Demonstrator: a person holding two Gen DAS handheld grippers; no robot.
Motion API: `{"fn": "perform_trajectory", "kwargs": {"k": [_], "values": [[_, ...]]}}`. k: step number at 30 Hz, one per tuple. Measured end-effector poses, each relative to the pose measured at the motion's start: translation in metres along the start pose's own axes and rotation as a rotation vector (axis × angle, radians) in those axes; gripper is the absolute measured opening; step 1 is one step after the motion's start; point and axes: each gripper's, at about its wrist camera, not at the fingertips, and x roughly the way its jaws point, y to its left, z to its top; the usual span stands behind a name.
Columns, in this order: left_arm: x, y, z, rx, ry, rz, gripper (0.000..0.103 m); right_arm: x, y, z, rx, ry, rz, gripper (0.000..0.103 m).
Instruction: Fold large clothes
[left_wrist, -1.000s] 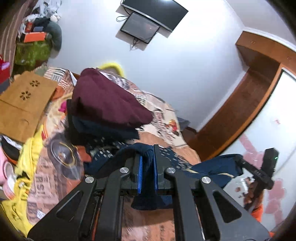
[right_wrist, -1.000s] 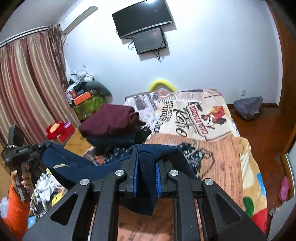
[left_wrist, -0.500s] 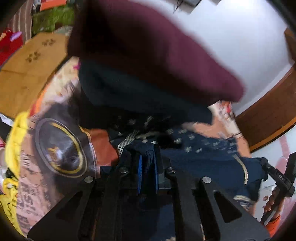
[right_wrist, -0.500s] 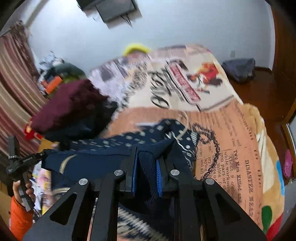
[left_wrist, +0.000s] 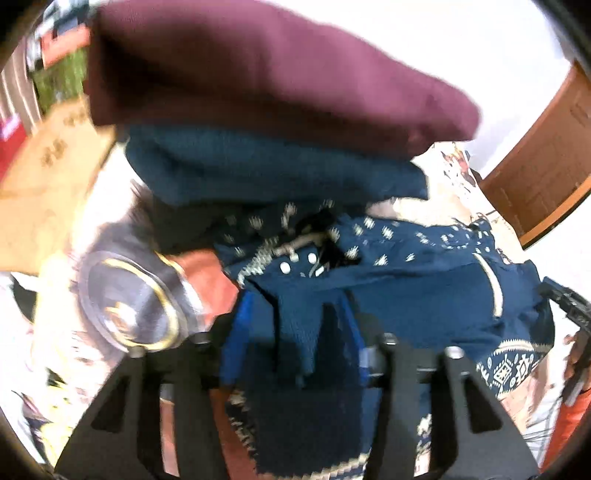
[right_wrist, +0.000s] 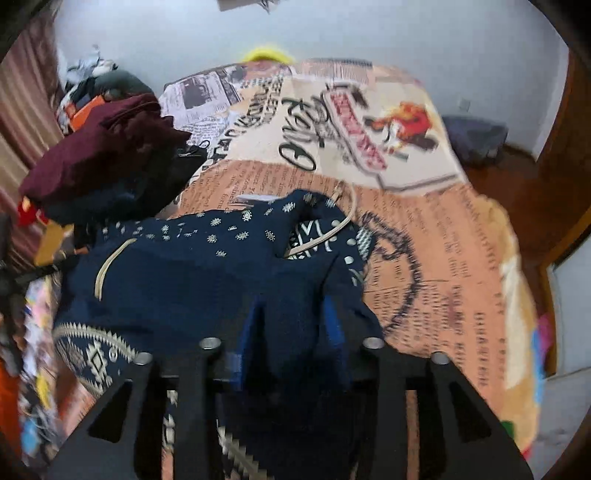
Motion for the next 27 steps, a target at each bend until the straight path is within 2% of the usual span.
{"fn": "perform_trajectory", "kwargs": {"k": [1,4,8,12,15,16,19,23,25,27], "values": [[-0.014,-0.005,-0.003,0.031,-0.032,0.017,0.057,-0.006,0.002,-0.002,-0.014,-0.016,0.0,0.048],[-0.035,-0.012,-0.007,0.066,-0.059,0.012,0.063,-0.028,0.01,-0.008,-0.038,-0.049,0.032,0.049],[-0.036,-0.025,-0.019,0.098,-0.001,-0.037,0.066,-0.033,0.022,-0.019,-0.047,-0.022,0.098,0.051],[-0.007,-0.036,-0.041,0.139,0.074,0.01,0.066,-0.011,0.035,-0.029,-0.085,0.046,0.11,0.051],[0.024,-0.036,-0.047,0.105,0.156,-0.041,0.067,0.012,0.041,-0.033,-0.102,0.104,0.118,0.051],[0.036,-0.034,-0.046,0.088,0.174,-0.031,0.067,0.017,0.042,-0.032,-0.103,0.122,0.114,0.051],[0.045,-0.033,-0.032,0.075,0.165,-0.022,0.067,0.036,0.044,-0.021,-0.119,0.15,0.101,0.051],[0.06,-0.033,0.004,0.085,0.149,0.012,0.066,0.06,0.042,0.012,-0.144,0.167,0.083,0.051],[0.062,-0.027,0.027,0.049,0.11,0.058,0.066,0.069,0.039,0.036,-0.137,0.155,0.05,0.051],[0.052,-0.023,0.041,0.005,0.045,0.101,0.066,0.068,0.034,0.056,-0.088,0.103,0.021,0.051]]}}
